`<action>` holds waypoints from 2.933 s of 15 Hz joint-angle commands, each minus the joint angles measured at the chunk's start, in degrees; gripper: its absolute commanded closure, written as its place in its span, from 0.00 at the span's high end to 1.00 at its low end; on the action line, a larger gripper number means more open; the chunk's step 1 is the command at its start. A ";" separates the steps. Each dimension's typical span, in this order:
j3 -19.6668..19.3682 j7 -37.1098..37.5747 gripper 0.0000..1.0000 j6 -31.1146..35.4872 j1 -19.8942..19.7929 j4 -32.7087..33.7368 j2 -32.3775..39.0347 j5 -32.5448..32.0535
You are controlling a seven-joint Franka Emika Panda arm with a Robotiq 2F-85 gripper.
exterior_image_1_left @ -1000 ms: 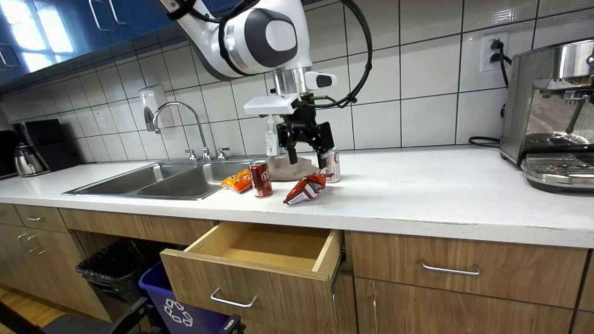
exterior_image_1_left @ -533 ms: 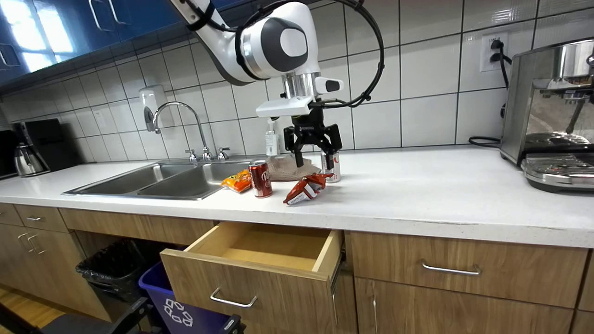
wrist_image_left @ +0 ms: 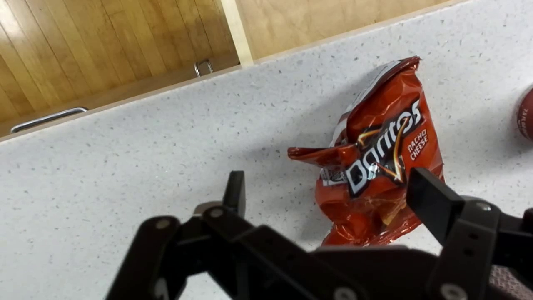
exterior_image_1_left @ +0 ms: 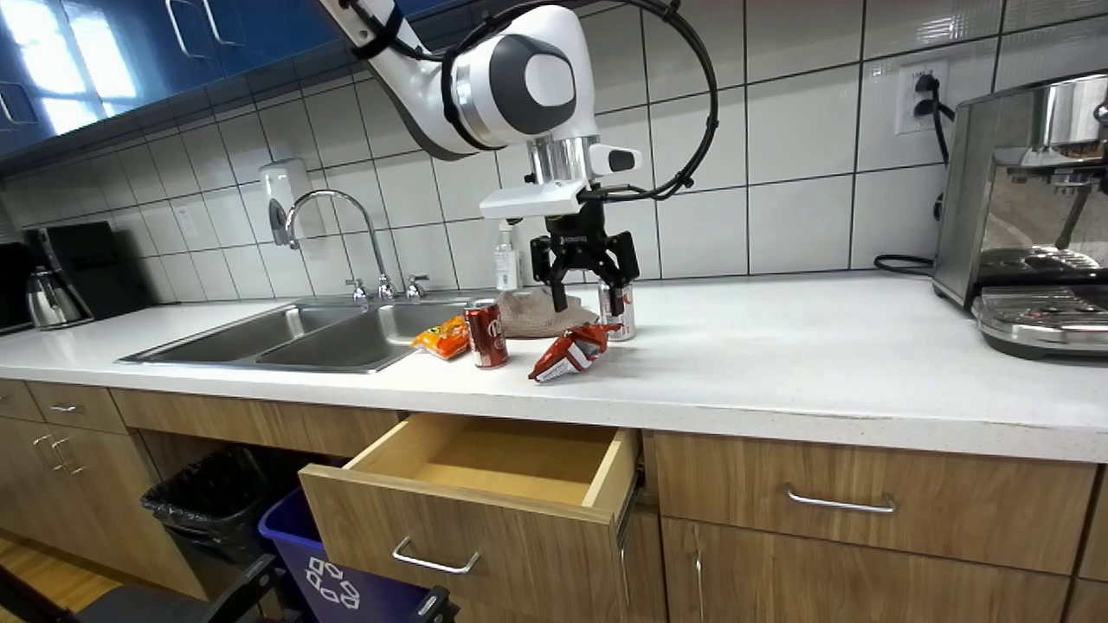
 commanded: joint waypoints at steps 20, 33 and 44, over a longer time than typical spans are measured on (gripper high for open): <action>1.73 0.08 1.00 5.26 -0.48 3.30 5.12 -0.11; 2.36 1.71 1.00 8.08 0.80 11.02 13.58 -1.29; 2.05 1.24 1.00 8.09 0.84 10.65 14.94 -2.30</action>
